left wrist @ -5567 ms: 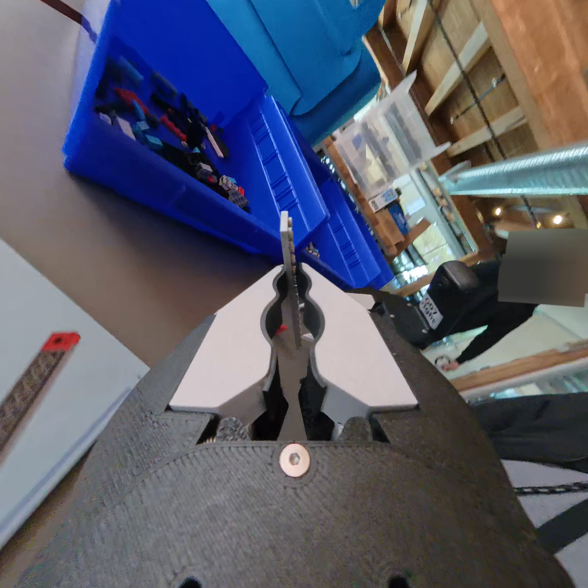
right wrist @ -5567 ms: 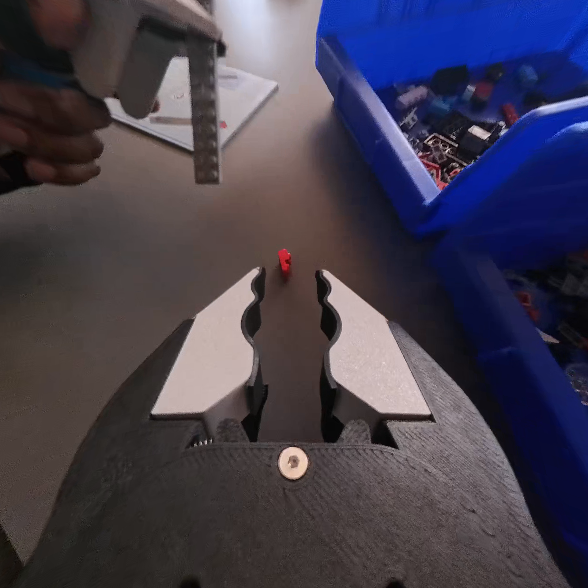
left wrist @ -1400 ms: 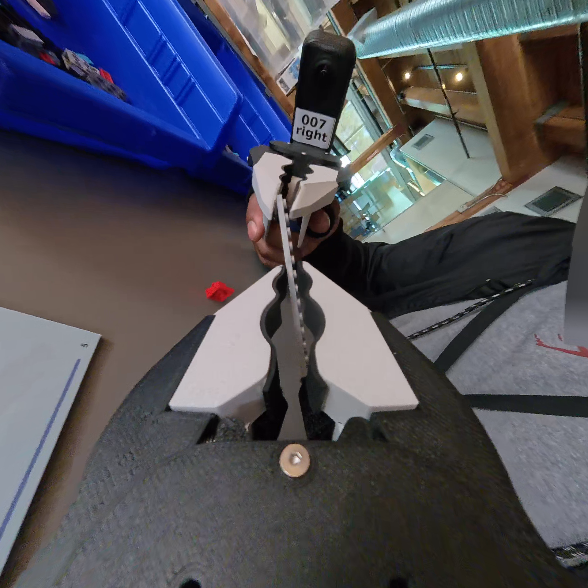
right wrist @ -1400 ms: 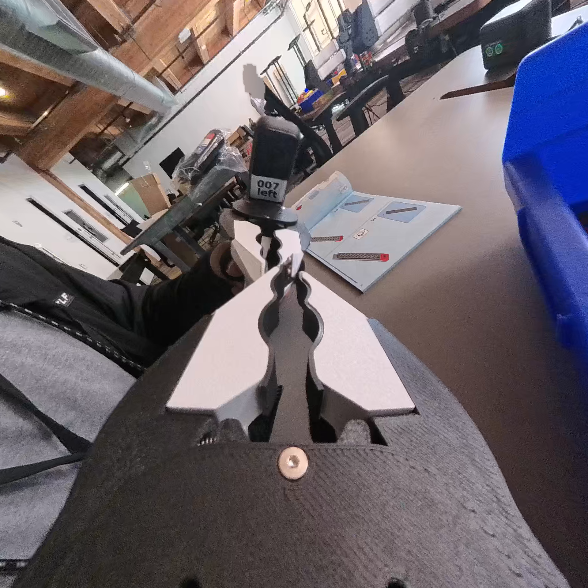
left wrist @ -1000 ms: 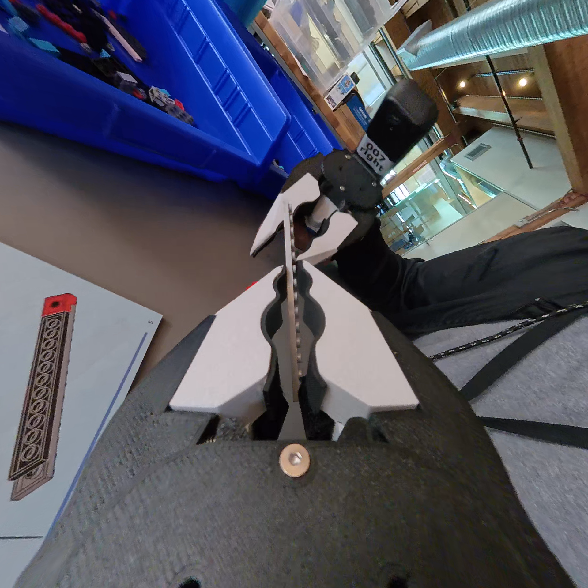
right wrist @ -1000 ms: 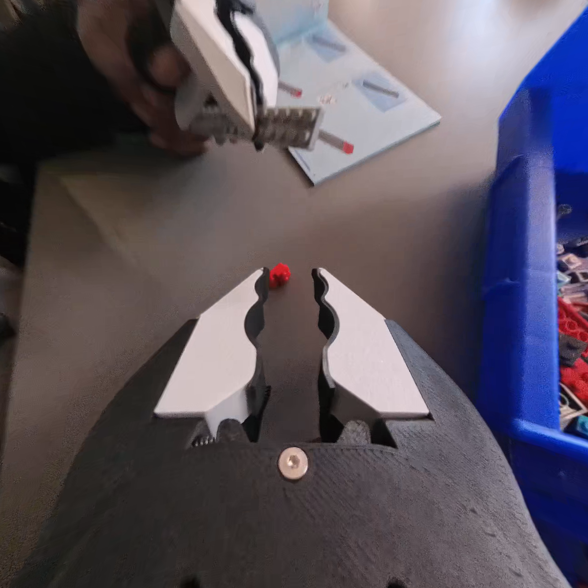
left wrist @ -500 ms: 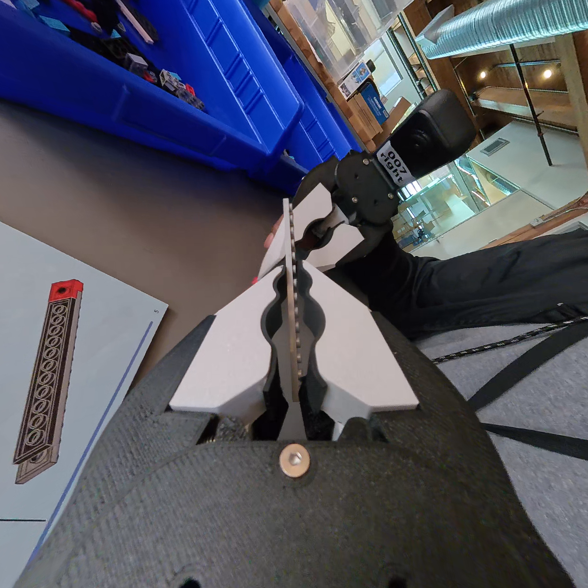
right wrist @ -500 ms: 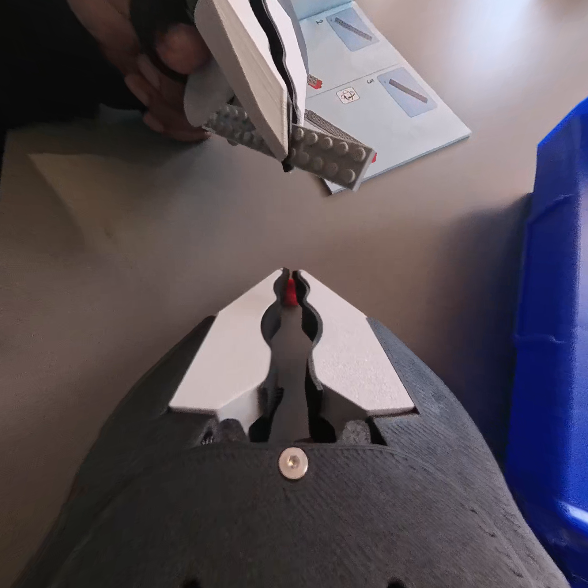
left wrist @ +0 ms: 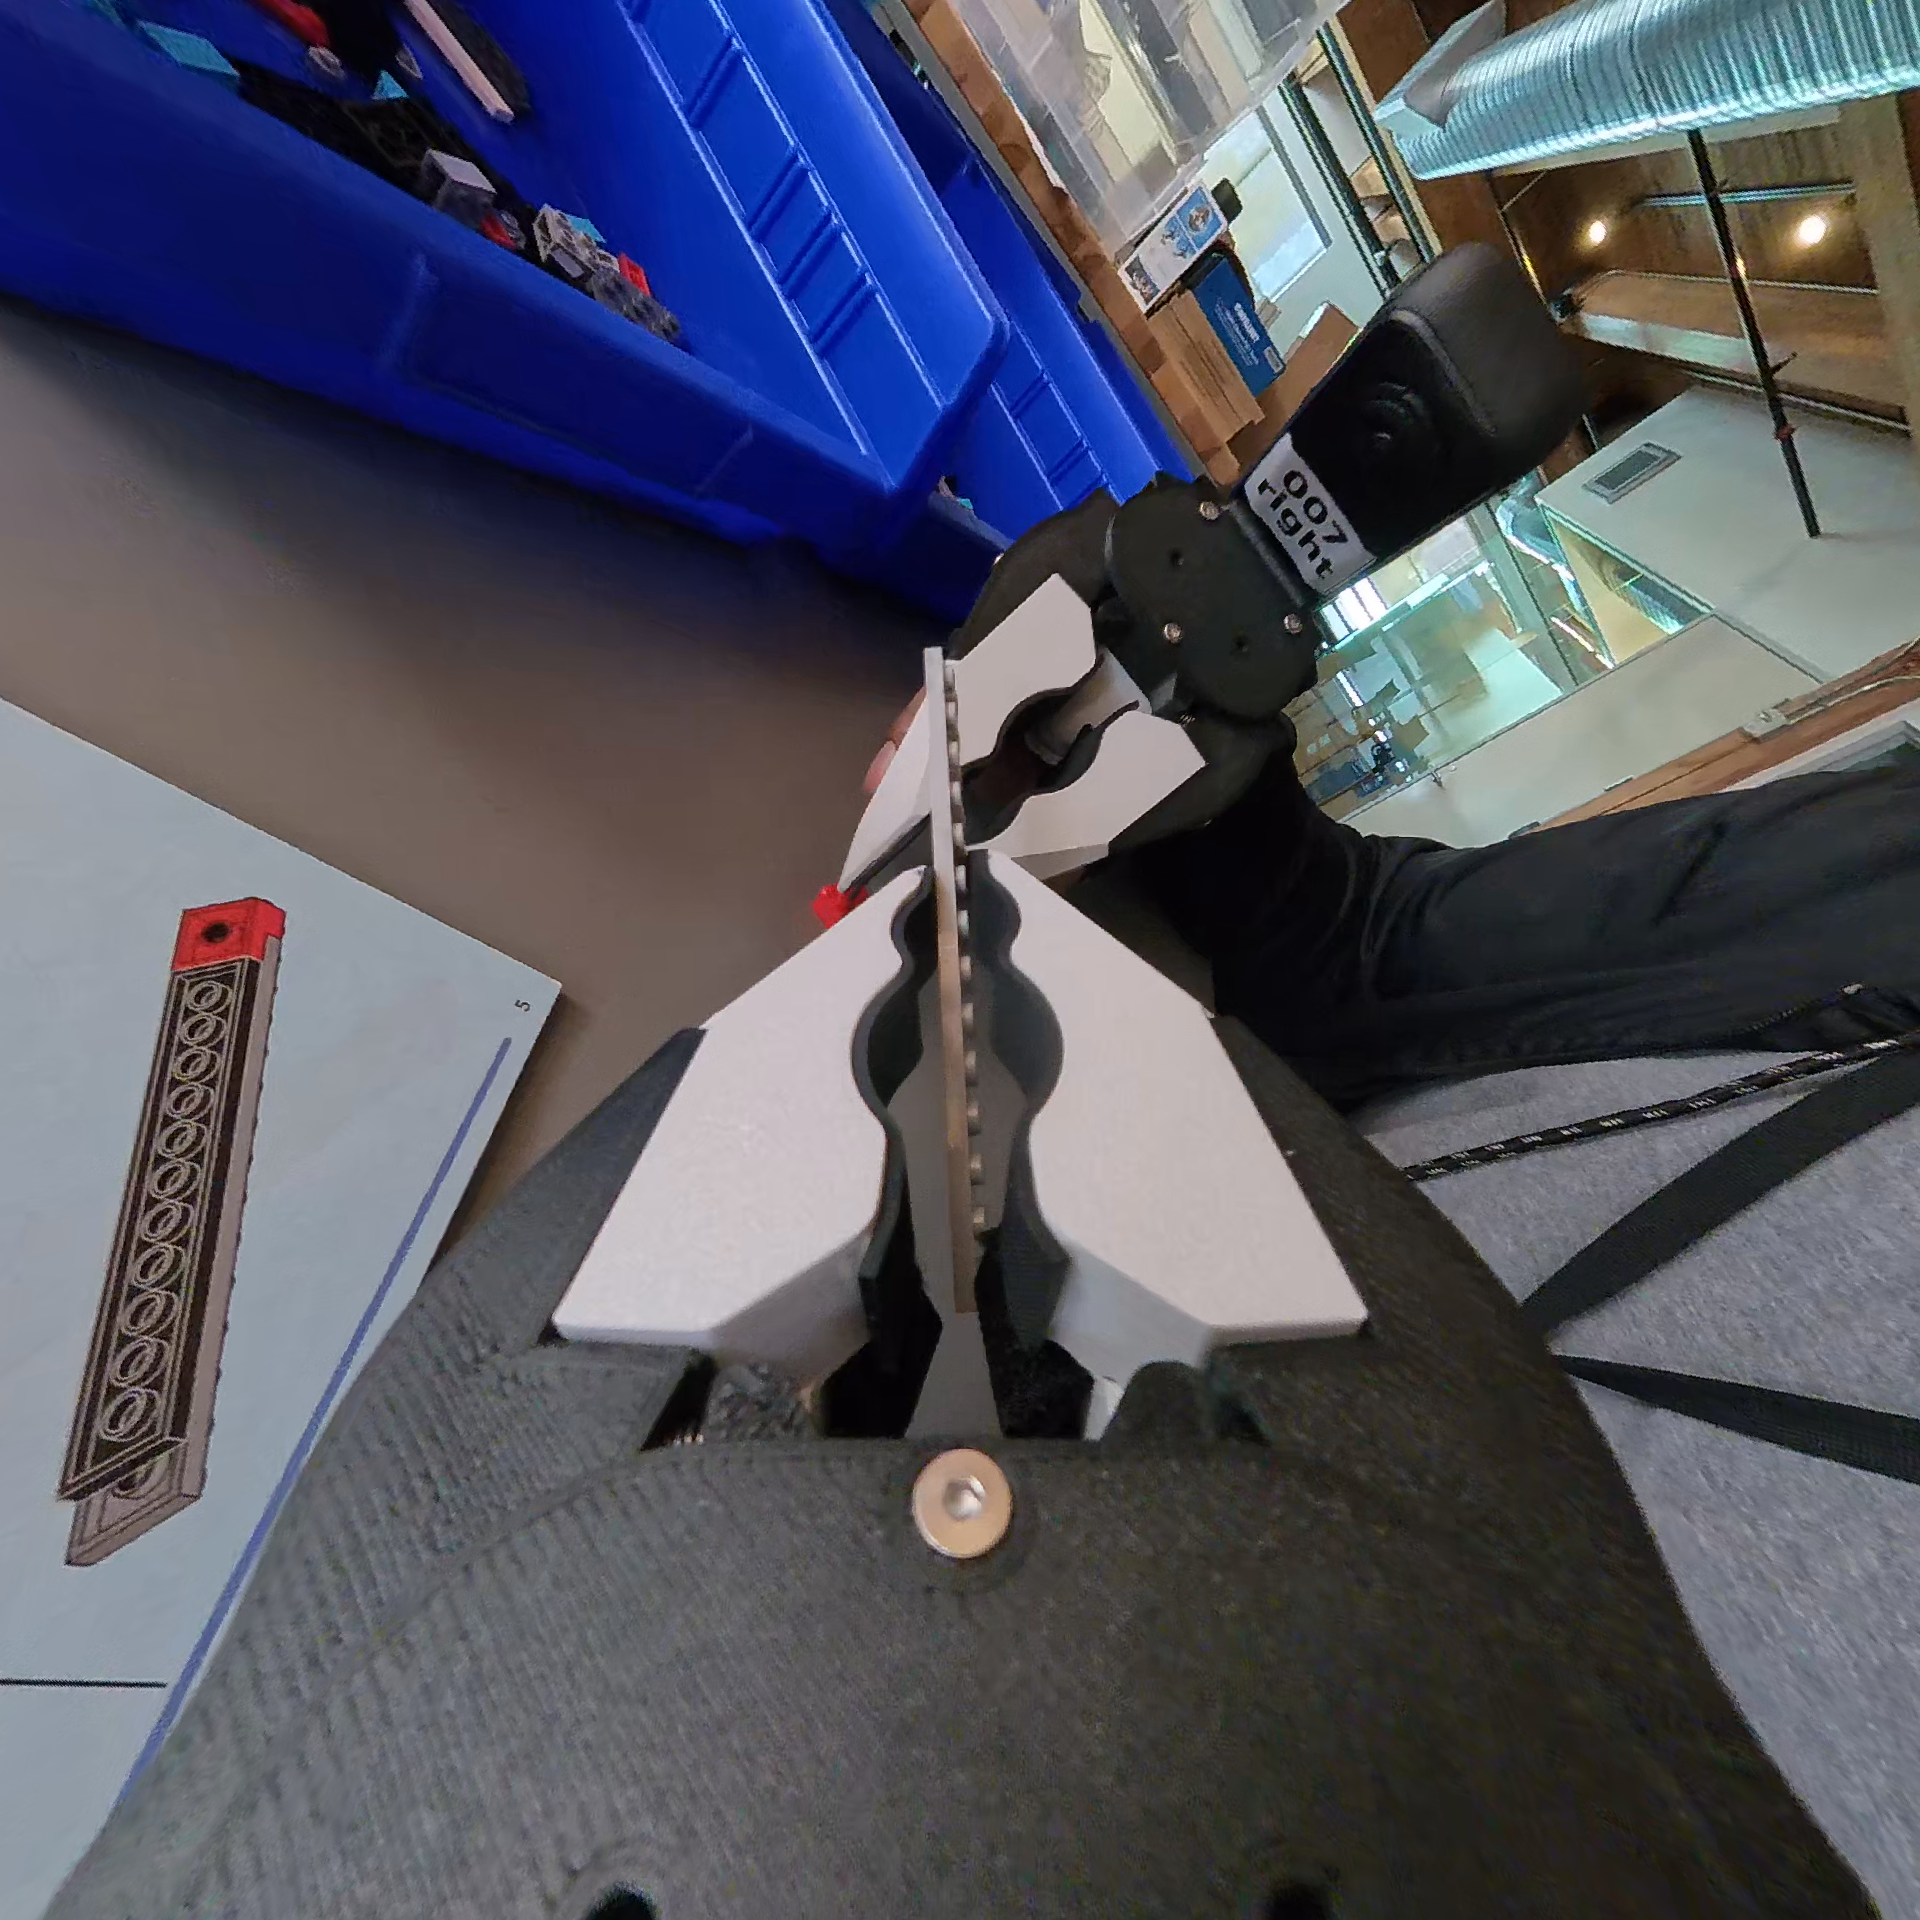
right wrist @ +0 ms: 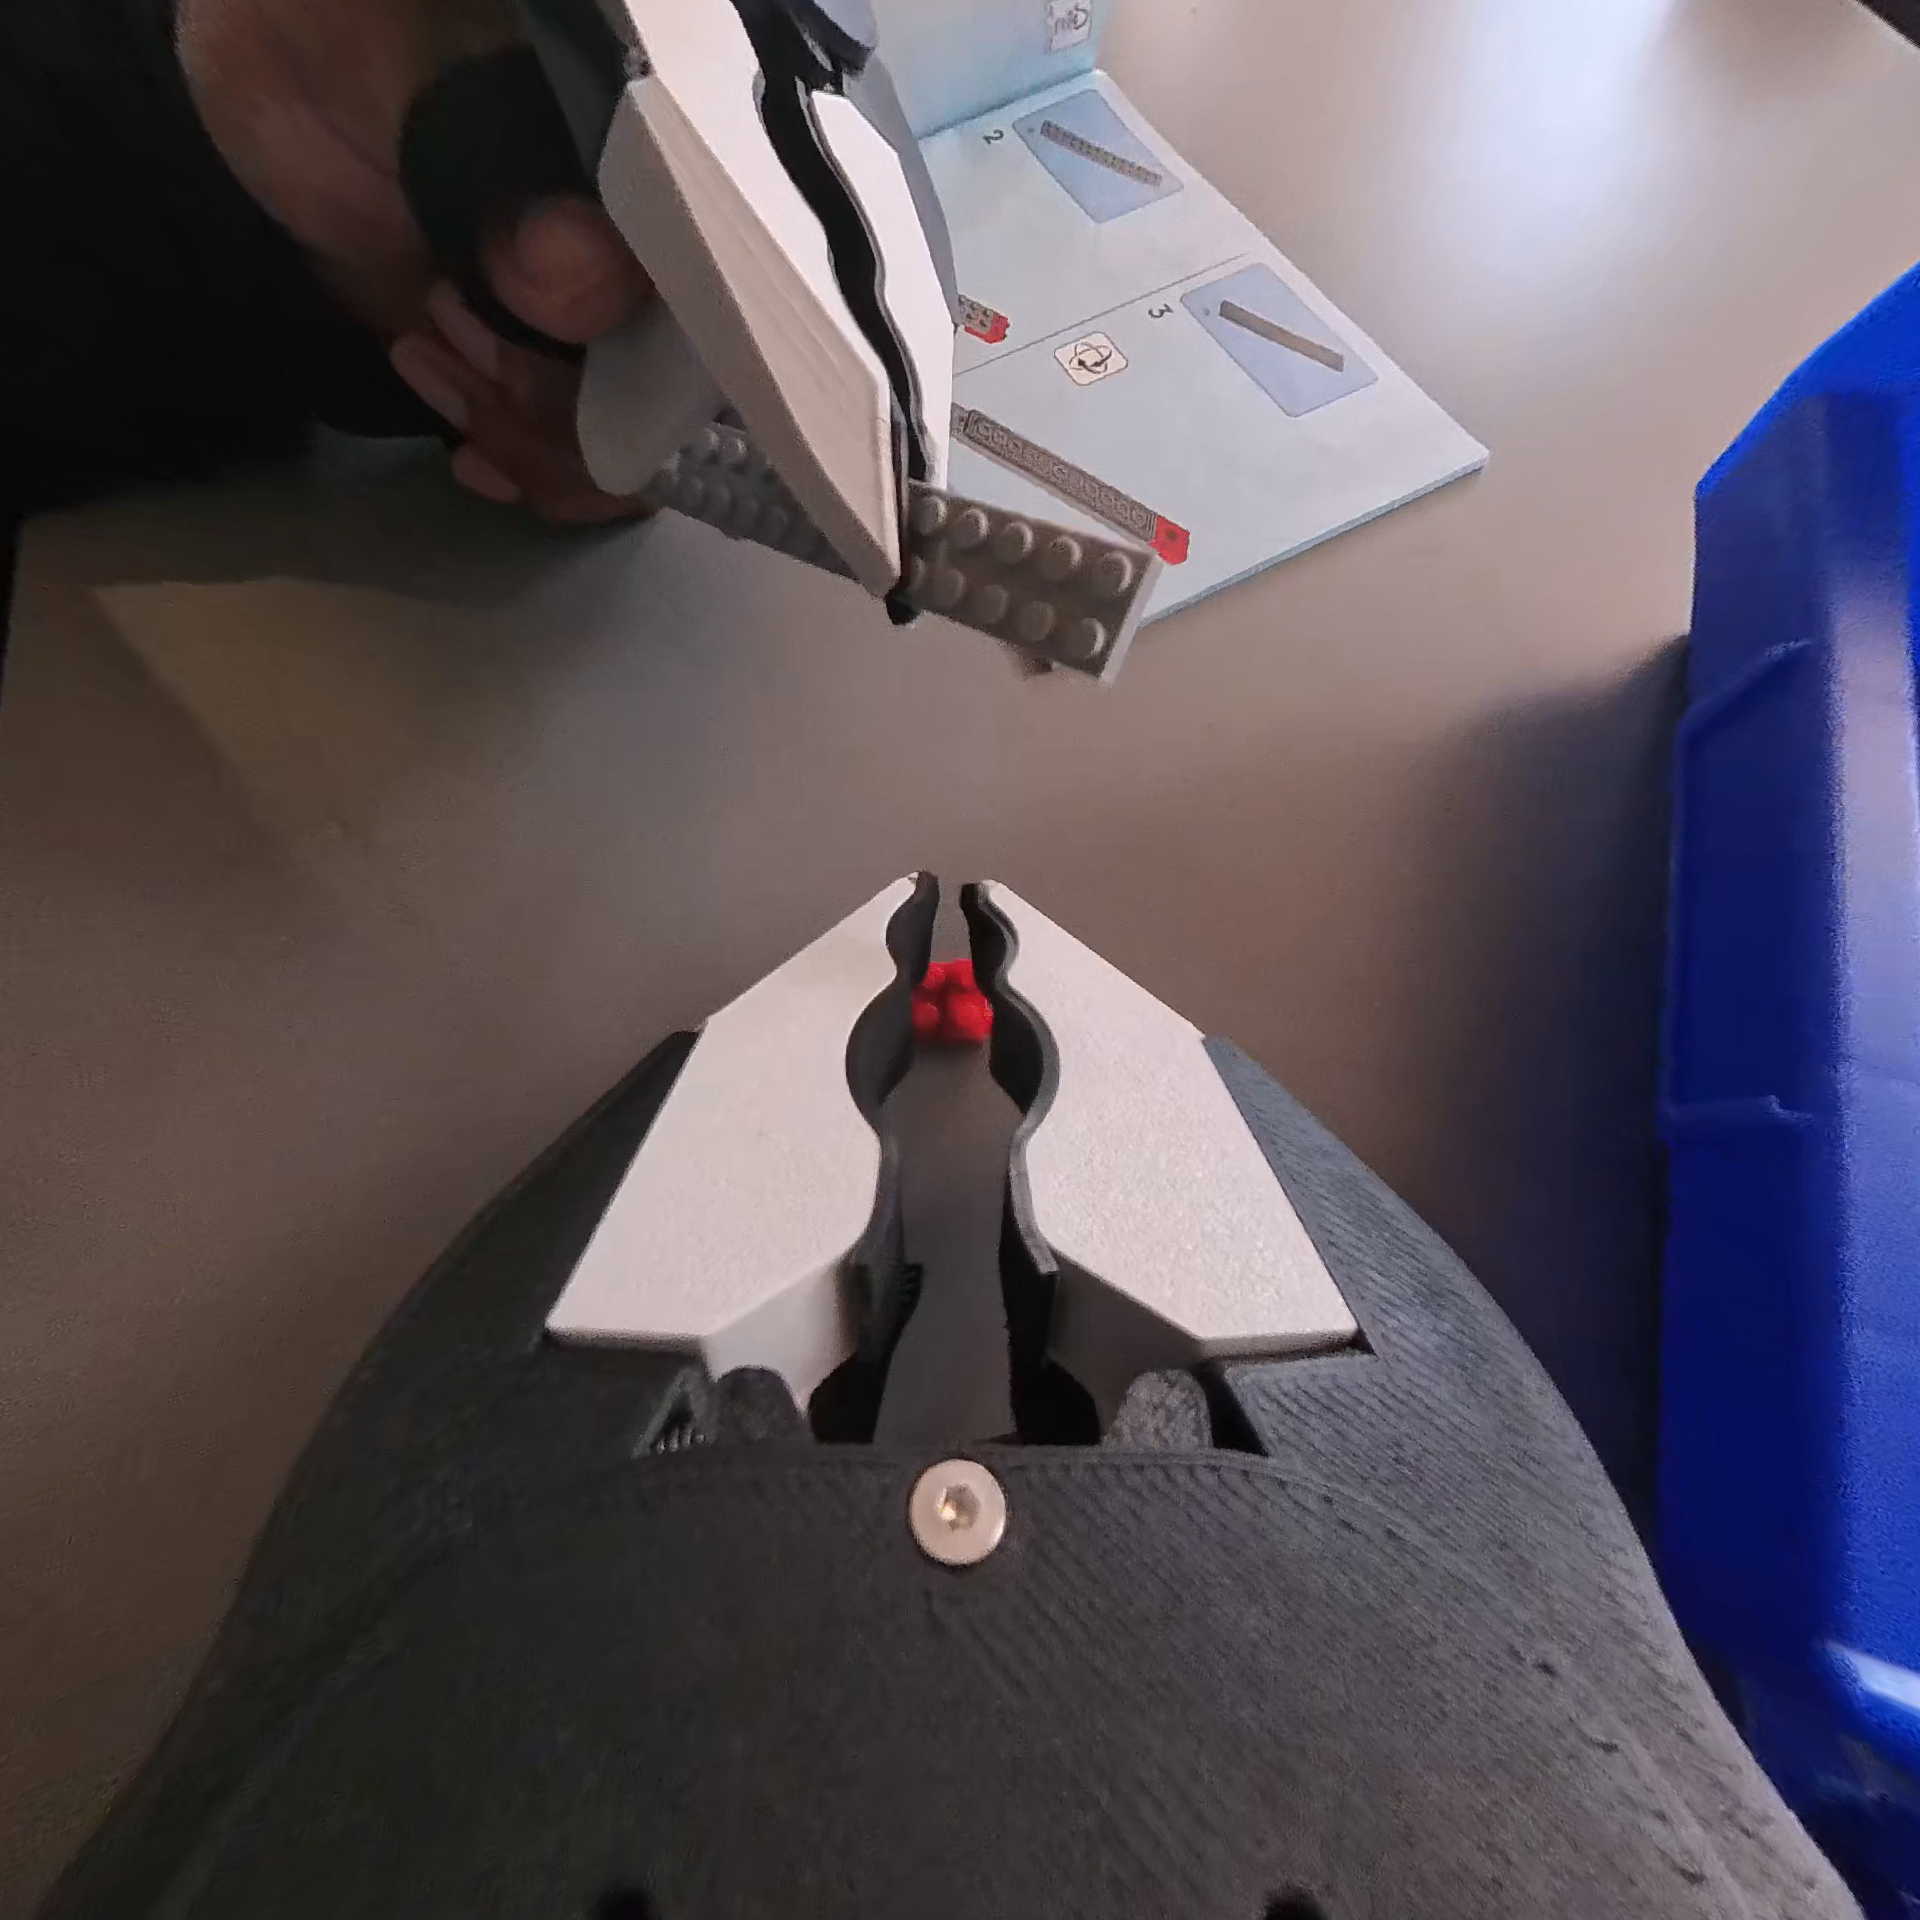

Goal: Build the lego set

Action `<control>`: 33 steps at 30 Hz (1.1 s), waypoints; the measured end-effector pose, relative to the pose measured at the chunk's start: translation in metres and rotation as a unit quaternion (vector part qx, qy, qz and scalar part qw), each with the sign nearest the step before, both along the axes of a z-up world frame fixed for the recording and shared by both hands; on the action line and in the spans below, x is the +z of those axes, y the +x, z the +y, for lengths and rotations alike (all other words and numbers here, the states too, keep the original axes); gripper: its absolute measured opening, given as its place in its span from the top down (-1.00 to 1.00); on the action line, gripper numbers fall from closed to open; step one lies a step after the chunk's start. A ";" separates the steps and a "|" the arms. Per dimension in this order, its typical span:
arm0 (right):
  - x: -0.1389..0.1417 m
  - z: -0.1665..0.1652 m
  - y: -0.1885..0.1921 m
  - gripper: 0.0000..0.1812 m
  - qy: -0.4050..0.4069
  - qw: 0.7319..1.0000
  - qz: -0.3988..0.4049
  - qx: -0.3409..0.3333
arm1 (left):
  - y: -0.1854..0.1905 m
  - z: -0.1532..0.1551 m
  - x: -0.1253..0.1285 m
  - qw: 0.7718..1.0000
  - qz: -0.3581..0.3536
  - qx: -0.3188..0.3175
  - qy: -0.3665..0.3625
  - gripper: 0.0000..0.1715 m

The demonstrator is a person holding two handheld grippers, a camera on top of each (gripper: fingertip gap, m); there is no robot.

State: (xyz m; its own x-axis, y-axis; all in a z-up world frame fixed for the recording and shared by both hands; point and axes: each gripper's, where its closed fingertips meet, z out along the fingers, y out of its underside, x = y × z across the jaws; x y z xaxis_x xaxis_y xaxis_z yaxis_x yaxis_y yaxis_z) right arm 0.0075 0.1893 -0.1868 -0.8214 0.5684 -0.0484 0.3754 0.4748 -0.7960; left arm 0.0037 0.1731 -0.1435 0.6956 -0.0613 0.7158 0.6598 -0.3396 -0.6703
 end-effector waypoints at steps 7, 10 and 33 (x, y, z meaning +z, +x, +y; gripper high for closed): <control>-0.002 0.024 -0.006 0.83 0.011 0.999 0.004 -0.042 | -0.001 -0.002 -0.004 1.000 -0.022 0.002 -0.014 0.94; -0.002 0.026 -0.005 0.78 0.006 0.999 -0.002 -0.043 | 0.002 -0.005 -0.012 0.997 -0.056 0.006 -0.044 0.94; 0.021 0.009 -0.023 0.77 0.016 0.987 0.133 -0.083 | 0.010 -0.004 -0.016 0.996 -0.074 -0.007 -0.055 0.94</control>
State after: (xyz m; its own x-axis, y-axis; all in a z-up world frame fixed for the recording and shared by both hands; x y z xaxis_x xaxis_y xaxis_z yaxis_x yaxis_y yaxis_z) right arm -0.0159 0.1978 -0.1661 -0.6984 0.6932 0.1779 0.2288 0.4518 -0.8623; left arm 0.0139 0.1692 -0.1598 0.5810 0.0139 0.8138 0.7438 -0.4149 -0.5240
